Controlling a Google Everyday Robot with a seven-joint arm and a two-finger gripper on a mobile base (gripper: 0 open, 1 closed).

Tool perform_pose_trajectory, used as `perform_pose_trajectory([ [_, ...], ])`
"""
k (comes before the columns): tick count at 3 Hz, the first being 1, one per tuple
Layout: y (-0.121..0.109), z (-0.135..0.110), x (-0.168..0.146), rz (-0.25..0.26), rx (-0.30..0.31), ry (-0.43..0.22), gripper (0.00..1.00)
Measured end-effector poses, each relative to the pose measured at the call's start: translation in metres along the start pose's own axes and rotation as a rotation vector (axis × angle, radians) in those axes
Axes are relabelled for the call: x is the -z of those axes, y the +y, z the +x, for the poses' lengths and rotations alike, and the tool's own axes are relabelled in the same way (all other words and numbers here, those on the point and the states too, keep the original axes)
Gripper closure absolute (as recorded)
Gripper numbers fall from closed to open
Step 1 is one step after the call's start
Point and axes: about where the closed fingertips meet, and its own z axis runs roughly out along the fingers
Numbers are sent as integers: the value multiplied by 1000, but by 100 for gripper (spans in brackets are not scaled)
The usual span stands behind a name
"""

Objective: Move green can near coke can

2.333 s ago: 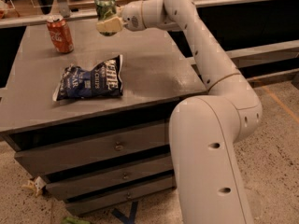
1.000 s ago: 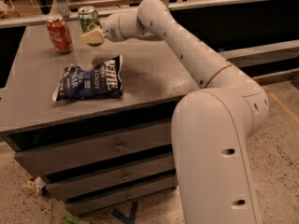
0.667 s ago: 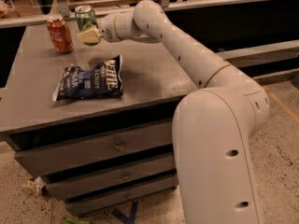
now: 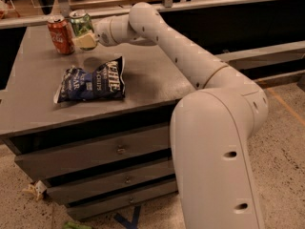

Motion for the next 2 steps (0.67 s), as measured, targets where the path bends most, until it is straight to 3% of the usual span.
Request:
perform_pose_trajectory([
  [2,5,16,-20,-23,-32,12,100],
])
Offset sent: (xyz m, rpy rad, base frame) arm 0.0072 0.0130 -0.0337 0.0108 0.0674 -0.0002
